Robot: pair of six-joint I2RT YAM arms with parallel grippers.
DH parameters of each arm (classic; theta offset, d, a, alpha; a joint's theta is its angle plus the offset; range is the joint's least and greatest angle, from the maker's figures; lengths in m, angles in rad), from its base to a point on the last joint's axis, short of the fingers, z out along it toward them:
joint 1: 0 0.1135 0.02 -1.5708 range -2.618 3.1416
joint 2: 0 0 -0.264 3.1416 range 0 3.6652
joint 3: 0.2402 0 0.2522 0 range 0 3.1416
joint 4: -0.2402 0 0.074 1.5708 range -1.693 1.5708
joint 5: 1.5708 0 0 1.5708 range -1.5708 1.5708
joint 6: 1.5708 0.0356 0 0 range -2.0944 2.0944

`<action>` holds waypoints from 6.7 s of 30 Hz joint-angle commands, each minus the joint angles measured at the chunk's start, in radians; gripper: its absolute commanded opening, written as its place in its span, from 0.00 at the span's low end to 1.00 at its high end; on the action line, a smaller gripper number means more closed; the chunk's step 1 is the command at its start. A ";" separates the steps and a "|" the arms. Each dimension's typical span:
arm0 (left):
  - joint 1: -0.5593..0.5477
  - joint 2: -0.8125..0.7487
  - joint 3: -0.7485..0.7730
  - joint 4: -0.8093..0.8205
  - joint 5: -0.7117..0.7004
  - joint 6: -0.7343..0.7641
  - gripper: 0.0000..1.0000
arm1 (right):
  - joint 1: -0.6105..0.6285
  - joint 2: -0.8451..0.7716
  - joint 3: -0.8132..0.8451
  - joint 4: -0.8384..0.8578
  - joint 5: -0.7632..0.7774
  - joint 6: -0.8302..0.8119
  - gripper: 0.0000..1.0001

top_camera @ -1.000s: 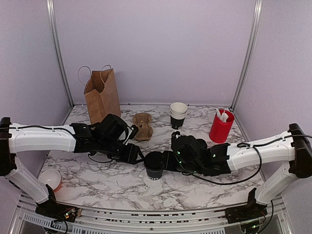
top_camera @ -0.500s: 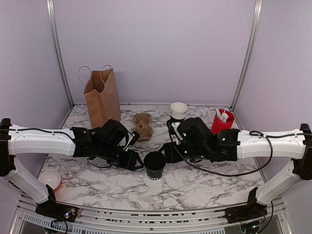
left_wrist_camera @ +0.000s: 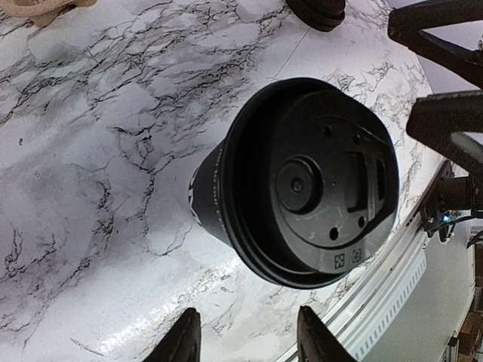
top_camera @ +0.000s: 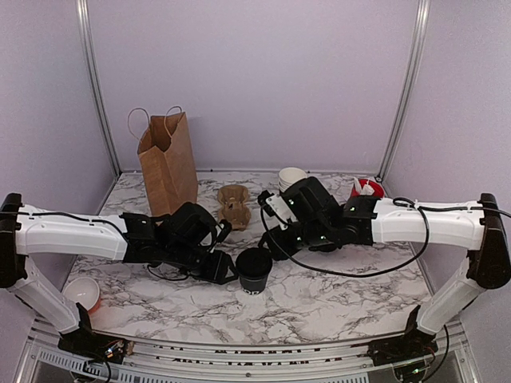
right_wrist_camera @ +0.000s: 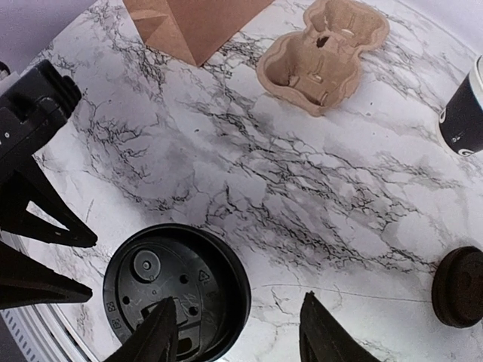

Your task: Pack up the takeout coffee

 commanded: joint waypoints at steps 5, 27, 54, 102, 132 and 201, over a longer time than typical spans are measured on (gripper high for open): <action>0.005 0.057 0.051 0.017 -0.020 0.016 0.43 | -0.003 0.003 -0.015 -0.009 -0.020 0.041 0.45; 0.118 0.167 0.151 0.037 0.012 0.096 0.43 | 0.090 -0.001 0.003 -0.087 0.046 0.229 0.32; 0.047 0.003 0.158 -0.010 0.017 0.070 0.01 | 0.035 0.056 -0.003 -0.089 0.092 0.226 0.38; 0.002 0.127 0.097 0.055 0.036 0.074 0.00 | 0.050 0.068 -0.004 -0.102 0.088 0.245 0.37; -0.012 0.139 0.093 0.030 -0.028 0.111 0.00 | 0.054 0.077 0.011 -0.098 0.082 0.250 0.37; -0.021 0.155 0.008 0.140 0.023 0.079 0.04 | 0.145 0.044 -0.226 0.144 -0.020 0.445 0.39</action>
